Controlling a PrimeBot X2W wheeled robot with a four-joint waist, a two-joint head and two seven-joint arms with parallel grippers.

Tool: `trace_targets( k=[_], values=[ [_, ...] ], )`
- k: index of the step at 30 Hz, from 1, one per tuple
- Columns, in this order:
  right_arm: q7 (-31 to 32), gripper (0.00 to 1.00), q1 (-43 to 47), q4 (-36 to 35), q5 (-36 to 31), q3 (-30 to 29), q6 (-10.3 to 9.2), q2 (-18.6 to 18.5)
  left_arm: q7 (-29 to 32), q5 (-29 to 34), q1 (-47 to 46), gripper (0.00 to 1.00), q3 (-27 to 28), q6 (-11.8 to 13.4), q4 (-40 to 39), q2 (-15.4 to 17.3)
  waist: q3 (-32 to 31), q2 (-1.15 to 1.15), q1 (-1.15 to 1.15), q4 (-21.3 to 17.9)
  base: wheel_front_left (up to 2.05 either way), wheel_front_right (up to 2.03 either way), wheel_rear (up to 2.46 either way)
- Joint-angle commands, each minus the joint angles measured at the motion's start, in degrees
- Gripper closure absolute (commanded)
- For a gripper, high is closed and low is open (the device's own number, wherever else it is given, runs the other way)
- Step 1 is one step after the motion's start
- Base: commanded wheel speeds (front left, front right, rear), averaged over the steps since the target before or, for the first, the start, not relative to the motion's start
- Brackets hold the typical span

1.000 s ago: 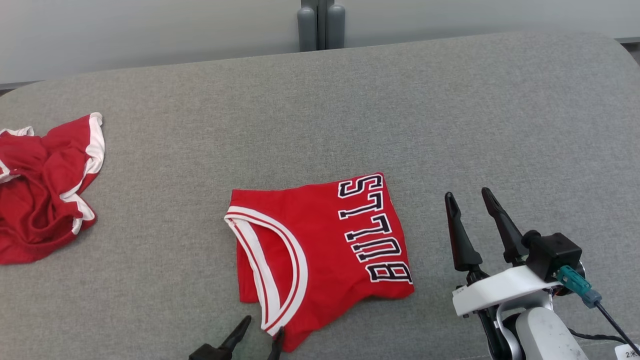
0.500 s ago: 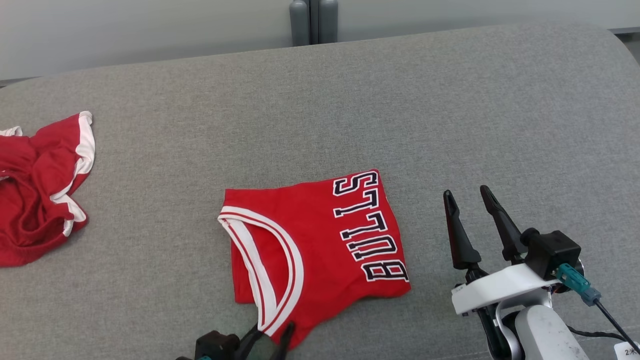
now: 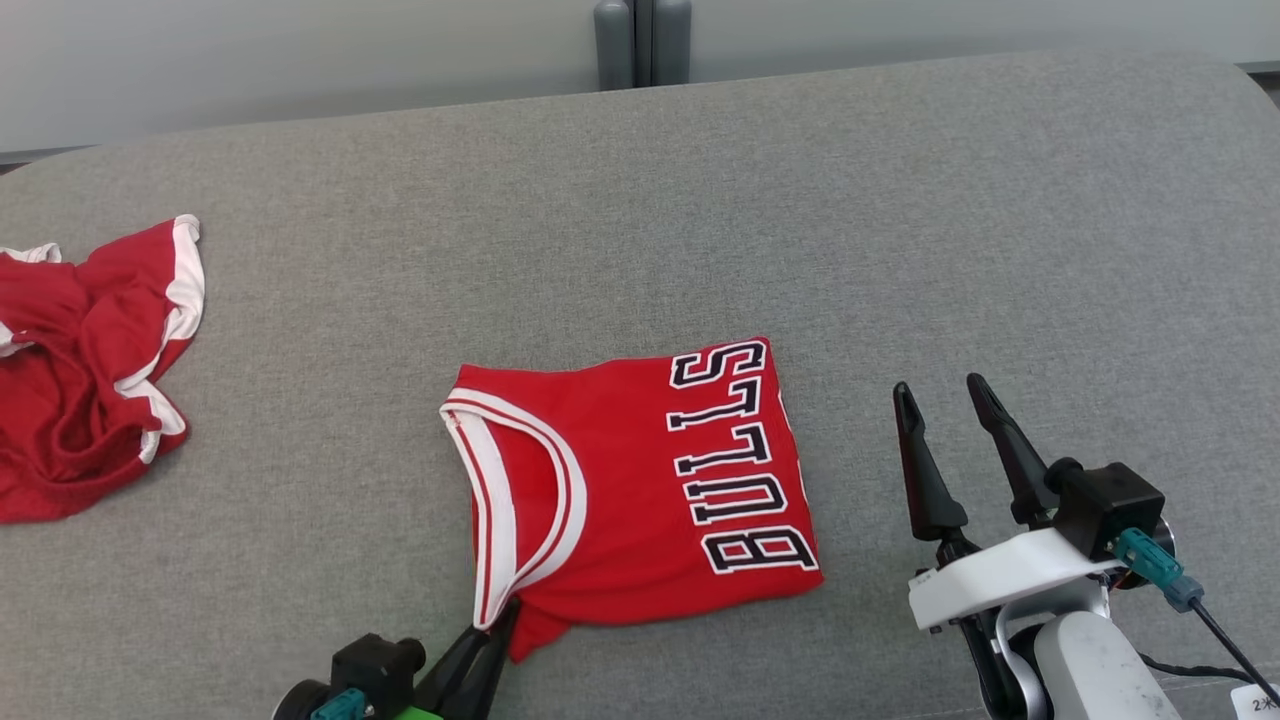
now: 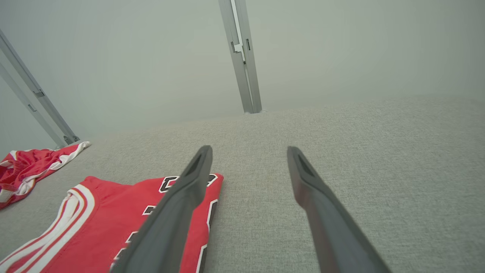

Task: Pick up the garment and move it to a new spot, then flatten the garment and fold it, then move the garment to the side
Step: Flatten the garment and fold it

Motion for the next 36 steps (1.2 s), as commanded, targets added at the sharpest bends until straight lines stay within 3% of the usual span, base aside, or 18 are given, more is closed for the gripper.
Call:
trace_targets(
  k=[1,8,9,10,18,27,32,36],
  values=[
    [-0.2,0.00,0.2,0.3,-0.2,-0.1,0.00,-0.1,0.0,0.7,0.7,1.00,0.5,0.4,-0.4,0.8,0.0,0.00,0.00,0.0,0.00,0.00,0.00],
    [-0.2,0.00,0.0,1.2,0.1,-0.3,0.00,-0.2,1.9,-0.9,2.3,1.00,0.6,0.8,-0.9,2.4,0.0,0.00,0.00,-0.2,0.00,0.00,0.00],
    [-0.2,0.00,-0.1,1.3,0.1,-0.2,0.00,-0.2,1.9,-1.0,2.4,0.80,0.7,1.0,-0.7,2.3,0.0,0.00,0.00,-0.2,0.00,0.00,0.00],
    [-0.2,0.00,-0.1,1.4,0.1,-0.2,0.00,-0.2,1.7,-0.3,2.1,0.00,0.7,1.4,-0.4,2.4,0.0,0.00,0.00,-0.2,0.00,0.00,0.00],
    [-0.2,0.00,-0.1,1.8,-0.4,-1.1,0.00,-0.5,-0.1,1.3,1.9,0.00,5.1,4.1,-3.7,1.2,-0.5,0.00,0.00,0.3,0.00,0.00,0.00],
    [-0.2,0.00,-0.1,1.3,-0.7,-2.3,0.00,-0.5,0.0,7.7,4.0,0.00,25.0,6.9,-16.8,-2.6,-1.3,0.00,0.00,1.4,0.00,0.00,0.00],
    [-0.2,0.00,-0.1,1.3,-0.9,-3.3,0.00,-0.5,0.0,12.0,5.1,0.00,34.0,6.0,-20.0,-5.5,-1.7,0.00,0.00,1.2,0.00,0.00,0.00],
    [-0.2,0.00,0.5,1.4,-1.3,-4.1,0.00,-0.4,0.0,15.6,5.8,0.00,37.4,5.1,-20.4,-7.1,-2.2,0.00,0.00,1.0,0.00,0.00,0.00]
  ],
)
